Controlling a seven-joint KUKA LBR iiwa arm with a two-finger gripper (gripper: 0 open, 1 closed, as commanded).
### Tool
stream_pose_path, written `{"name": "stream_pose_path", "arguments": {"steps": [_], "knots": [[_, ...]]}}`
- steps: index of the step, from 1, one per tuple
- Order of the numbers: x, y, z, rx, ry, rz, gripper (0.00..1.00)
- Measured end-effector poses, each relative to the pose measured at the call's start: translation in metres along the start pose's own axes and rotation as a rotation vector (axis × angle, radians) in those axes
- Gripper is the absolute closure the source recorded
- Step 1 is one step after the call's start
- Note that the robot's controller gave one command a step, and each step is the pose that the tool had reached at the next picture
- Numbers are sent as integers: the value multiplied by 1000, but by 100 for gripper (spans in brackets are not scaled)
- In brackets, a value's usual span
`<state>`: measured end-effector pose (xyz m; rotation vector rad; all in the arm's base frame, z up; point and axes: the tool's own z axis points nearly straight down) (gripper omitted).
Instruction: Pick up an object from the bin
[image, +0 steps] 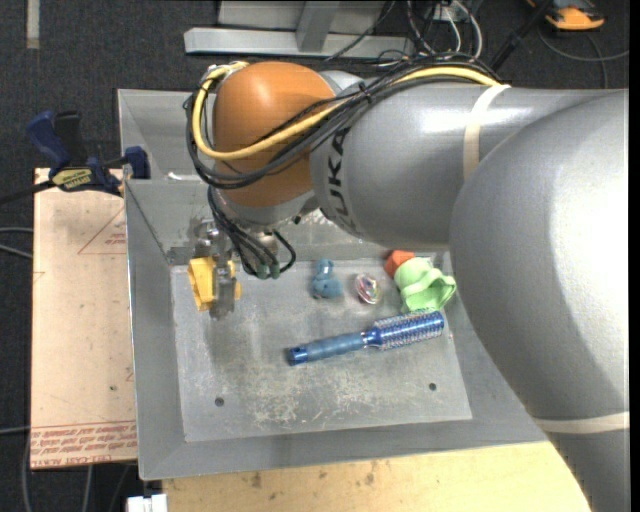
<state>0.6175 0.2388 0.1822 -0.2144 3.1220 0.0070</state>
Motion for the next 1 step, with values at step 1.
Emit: {"name": "stream_pose_path", "arguments": {"steps": [1], "knots": [[-1,5,-108,0,-1,-24,100]]}}
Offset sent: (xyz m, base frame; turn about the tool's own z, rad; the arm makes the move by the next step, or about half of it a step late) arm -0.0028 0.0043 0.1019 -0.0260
